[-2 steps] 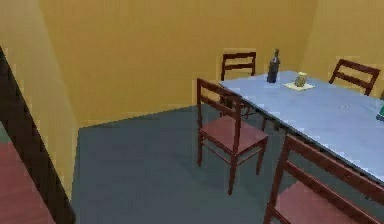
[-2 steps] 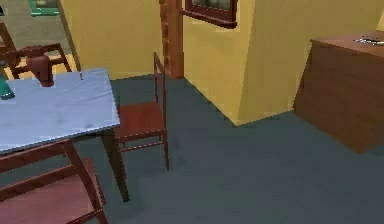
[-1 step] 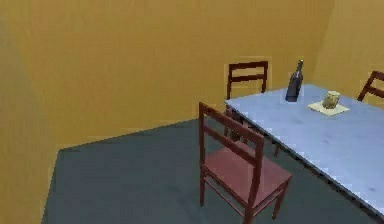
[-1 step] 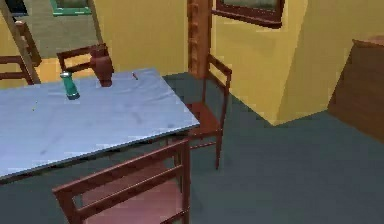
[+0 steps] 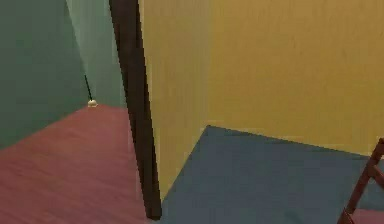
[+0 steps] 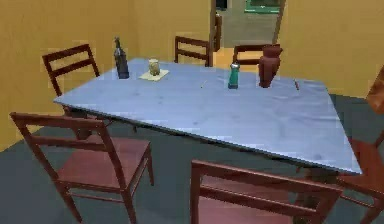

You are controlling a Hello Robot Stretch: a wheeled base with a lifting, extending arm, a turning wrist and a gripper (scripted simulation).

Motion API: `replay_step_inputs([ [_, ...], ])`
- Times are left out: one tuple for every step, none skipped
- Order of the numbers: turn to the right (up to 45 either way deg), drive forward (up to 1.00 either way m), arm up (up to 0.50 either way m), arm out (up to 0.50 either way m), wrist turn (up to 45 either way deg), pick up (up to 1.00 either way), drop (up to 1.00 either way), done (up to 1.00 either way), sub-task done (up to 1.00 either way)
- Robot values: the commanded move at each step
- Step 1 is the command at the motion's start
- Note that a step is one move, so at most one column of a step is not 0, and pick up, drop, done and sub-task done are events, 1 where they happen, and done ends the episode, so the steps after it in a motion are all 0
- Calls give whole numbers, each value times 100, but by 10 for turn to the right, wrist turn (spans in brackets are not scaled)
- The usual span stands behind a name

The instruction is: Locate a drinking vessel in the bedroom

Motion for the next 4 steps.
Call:
replay_step_inputs([
  [-360,0,0,0,0,0,0,0,0],
  [0,55,0,0,0,0,0,0,0],
  [-270,0,0,0,0,0,0,0,0],
  [0,90,0,0,0,0,0,0,0],
])
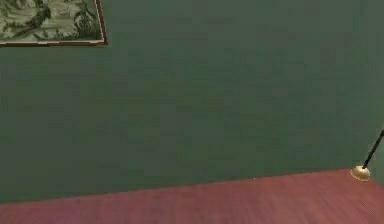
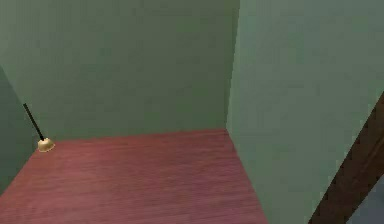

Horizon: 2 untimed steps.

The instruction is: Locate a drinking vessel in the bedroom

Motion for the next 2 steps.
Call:
replay_step_inputs([
  [-120,0,0,0,0,0,0,0,0],
  [0,30,0,0,0,0,0,0,0],
])
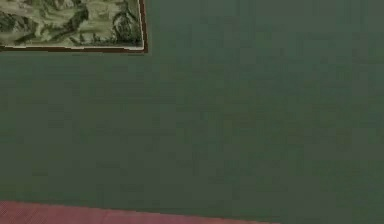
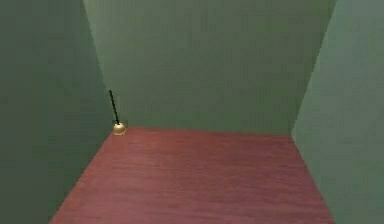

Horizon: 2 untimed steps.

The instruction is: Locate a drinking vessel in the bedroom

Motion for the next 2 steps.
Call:
replay_step_inputs([
  [-180,0,0,0,0,0,0,0,0],
  [0,45,0,0,0,0,0,0,0],
])
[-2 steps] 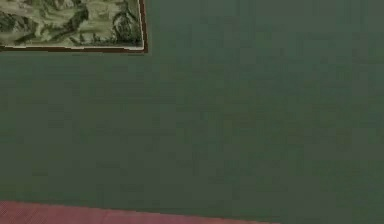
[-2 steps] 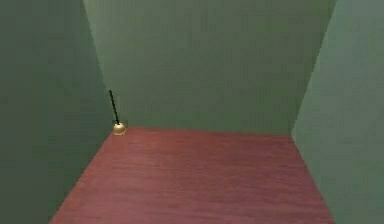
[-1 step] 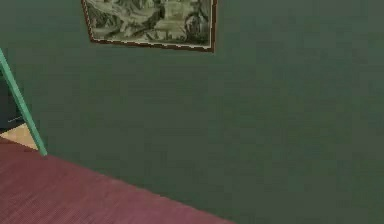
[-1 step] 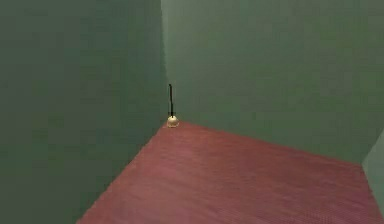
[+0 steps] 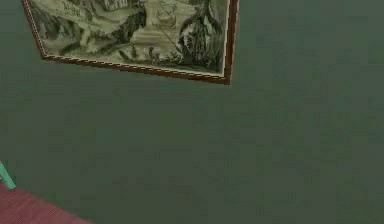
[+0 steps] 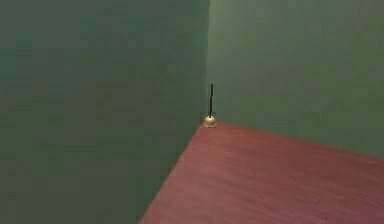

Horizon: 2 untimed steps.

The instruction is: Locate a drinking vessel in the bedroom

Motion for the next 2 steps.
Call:
replay_step_inputs([
  [-450,0,0,0,0,0,0,0,0],
  [-120,0,0,0,0,0,0,0,0],
])
